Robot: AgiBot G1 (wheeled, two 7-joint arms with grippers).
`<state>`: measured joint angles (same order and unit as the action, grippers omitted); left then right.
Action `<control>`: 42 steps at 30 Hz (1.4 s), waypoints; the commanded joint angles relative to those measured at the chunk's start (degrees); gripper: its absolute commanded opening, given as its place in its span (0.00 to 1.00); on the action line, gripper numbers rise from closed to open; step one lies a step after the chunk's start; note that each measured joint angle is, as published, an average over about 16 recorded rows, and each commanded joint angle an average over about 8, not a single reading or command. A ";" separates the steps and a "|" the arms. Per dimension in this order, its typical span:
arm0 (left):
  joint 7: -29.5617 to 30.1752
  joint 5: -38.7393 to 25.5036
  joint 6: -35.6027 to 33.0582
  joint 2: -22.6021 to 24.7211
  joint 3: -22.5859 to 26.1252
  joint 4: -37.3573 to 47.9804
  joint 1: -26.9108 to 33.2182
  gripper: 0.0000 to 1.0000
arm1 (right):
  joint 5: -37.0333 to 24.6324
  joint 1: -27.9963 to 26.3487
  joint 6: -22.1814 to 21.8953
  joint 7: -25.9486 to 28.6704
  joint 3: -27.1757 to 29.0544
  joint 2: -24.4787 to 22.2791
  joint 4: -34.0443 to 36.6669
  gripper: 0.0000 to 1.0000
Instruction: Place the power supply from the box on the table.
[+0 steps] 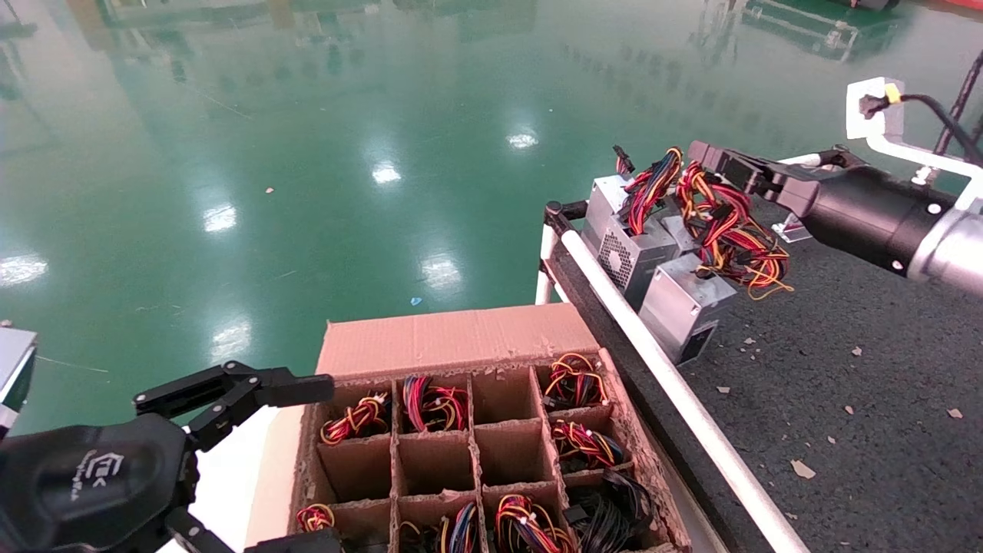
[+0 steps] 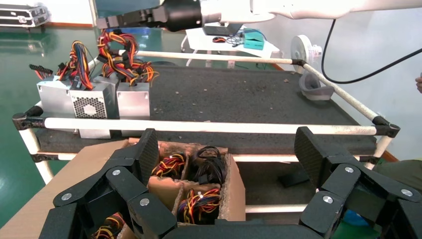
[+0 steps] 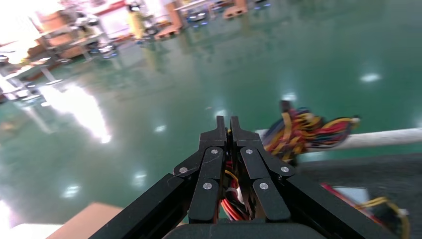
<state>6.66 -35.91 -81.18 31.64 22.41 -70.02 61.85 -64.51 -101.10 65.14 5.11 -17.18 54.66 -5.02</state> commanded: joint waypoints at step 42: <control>0.00 0.01 0.01 -0.01 0.00 0.01 -0.01 1.00 | -0.46 -0.72 -3.69 -1.45 -0.18 1.42 1.49 1.00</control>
<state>6.66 -35.91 -81.16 31.64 22.41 -70.01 61.84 -64.98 -101.82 61.44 3.66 -17.36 56.08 -3.54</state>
